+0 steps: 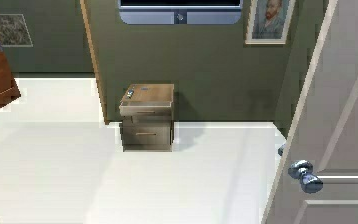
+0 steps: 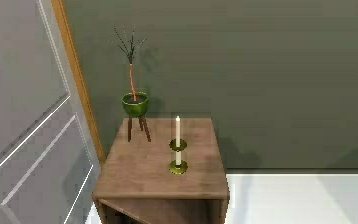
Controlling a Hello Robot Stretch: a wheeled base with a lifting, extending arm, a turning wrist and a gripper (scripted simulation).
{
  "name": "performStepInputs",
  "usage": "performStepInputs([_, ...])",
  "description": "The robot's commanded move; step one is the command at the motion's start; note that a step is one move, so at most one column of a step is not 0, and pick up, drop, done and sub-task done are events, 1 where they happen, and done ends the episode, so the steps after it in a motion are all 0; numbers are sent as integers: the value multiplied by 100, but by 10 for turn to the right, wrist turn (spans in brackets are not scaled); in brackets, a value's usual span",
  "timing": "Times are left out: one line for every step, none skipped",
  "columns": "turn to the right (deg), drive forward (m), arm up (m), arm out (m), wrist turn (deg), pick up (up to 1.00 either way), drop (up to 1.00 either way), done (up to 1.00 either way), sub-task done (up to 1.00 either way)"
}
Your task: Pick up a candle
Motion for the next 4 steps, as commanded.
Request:
performStepInputs([0,0,50,0,0,0,0,0,0])
performStepInputs([0,0,24,0,0,0,0,0,0])
performStepInputs([0,0,0,40,0,0,0,0,0])
performStepInputs([0,0,0,0,450,0,0,0,0])
